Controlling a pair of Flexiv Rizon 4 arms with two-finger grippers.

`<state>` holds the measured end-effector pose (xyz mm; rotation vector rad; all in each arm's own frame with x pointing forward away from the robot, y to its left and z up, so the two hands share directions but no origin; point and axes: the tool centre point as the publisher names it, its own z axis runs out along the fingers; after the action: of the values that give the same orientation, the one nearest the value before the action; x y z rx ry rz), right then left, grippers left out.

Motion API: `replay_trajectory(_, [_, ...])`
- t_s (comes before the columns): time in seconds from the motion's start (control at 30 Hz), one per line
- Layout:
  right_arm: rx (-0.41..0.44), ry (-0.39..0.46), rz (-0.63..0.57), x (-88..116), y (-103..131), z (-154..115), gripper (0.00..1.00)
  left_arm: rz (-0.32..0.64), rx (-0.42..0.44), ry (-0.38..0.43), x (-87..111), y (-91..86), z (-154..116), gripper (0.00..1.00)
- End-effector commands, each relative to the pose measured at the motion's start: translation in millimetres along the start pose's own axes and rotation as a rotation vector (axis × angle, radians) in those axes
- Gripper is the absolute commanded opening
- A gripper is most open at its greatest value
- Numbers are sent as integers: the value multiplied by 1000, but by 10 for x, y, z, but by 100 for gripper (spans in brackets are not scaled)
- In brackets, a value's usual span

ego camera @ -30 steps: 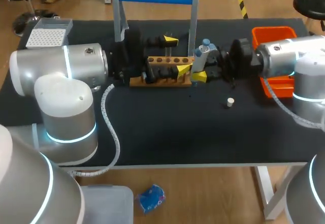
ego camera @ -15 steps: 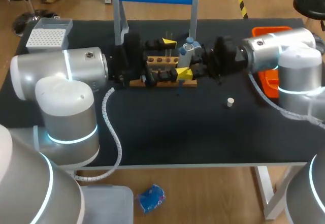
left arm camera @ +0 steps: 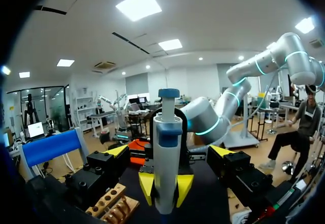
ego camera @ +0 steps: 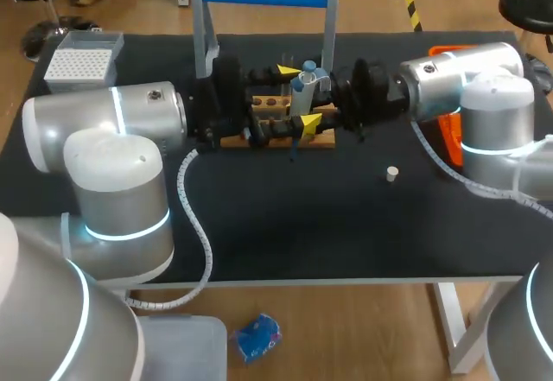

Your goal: Invert the test tube, pick up the pipette, mount the tip to pipette, aspirate from beaker and dispense into the tube, eject the tip, return the pipette, and cap with the stopper.

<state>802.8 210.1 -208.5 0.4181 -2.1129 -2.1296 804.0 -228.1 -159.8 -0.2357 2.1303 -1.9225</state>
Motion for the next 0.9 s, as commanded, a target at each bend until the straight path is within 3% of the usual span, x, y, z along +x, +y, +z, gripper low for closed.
replay_trajectory(0.03, [-4,5,0,-27,-14,23,0,0,14,-14,19,28,44,97])
replay_trajectory(0.17, [-4,7,0,-26,-13,26,0,-3,20,-18,17,35,42,87])
replay_trajectory(0.23, [-3,6,1,-25,-14,27,0,-4,23,-20,18,38,40,72])
replay_trajectory(0.37, [-5,4,2,-20,-15,26,0,-6,25,-22,19,42,37,73])
replay_trajectory(0.47, [-5,4,3,-18,-16,27,0,-8,27,-24,20,47,36,63])
replay_trajectory(0.67, [-6,2,4,-16,-21,24,0,-8,29,-28,21,53,33,67])
replay_trajectory(0.77, [-7,1,5,-15,-23,22,0,-8,30,-31,18,58,30,61])
replay_trajectory(0.8, [-8,1,6,-15,-24,21,0,-8,30,-32,17,60,29,50])
replay_trajectory(0.9, [-11,-1,6,-13,-25,19,0,-9,34,-36,15,65,30,49])
